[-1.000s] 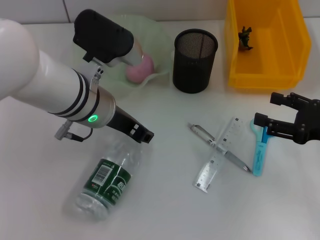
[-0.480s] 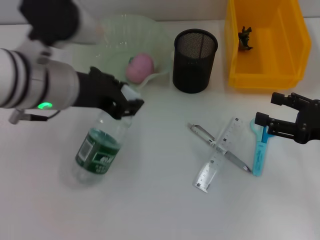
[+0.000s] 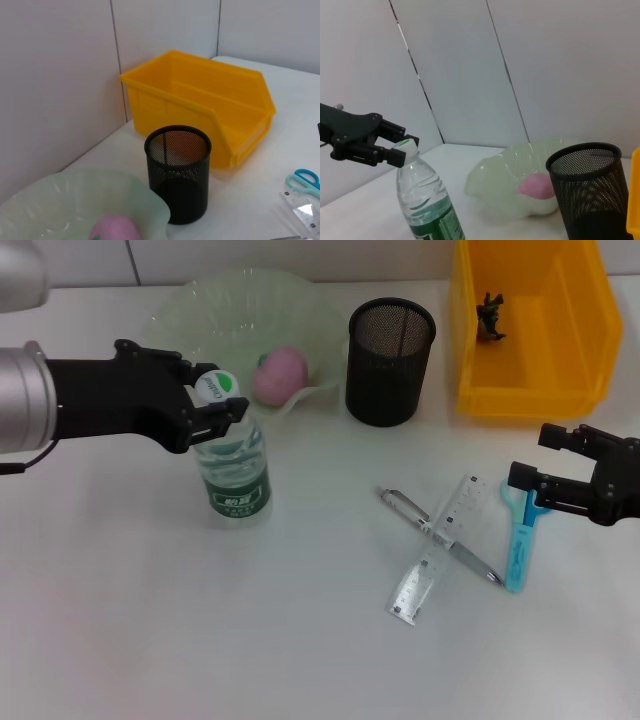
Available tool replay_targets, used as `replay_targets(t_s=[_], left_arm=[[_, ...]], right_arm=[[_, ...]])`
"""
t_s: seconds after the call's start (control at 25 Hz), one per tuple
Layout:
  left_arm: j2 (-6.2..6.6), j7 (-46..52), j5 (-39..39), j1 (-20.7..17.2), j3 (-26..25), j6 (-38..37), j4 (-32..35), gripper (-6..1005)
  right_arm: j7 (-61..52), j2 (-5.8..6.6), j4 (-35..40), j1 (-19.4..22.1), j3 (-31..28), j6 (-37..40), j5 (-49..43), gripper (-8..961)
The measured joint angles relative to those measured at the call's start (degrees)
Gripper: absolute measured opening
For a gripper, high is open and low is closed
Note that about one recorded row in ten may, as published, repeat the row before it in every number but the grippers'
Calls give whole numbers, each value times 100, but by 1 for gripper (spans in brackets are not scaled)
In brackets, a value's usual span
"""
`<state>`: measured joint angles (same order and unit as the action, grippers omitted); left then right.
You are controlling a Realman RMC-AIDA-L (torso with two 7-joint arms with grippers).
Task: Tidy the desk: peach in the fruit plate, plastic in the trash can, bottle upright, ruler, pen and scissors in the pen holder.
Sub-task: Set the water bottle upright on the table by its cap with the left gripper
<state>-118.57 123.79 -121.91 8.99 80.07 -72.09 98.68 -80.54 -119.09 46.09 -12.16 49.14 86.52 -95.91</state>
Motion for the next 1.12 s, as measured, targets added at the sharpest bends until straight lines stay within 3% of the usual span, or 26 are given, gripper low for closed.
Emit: replay_targets(t_s=[1.12], left_arm=[[5,-272,153,220,-406,55,-533,464]], right_arm=[[-181,-1,128,-63,-1,120,3,840]])
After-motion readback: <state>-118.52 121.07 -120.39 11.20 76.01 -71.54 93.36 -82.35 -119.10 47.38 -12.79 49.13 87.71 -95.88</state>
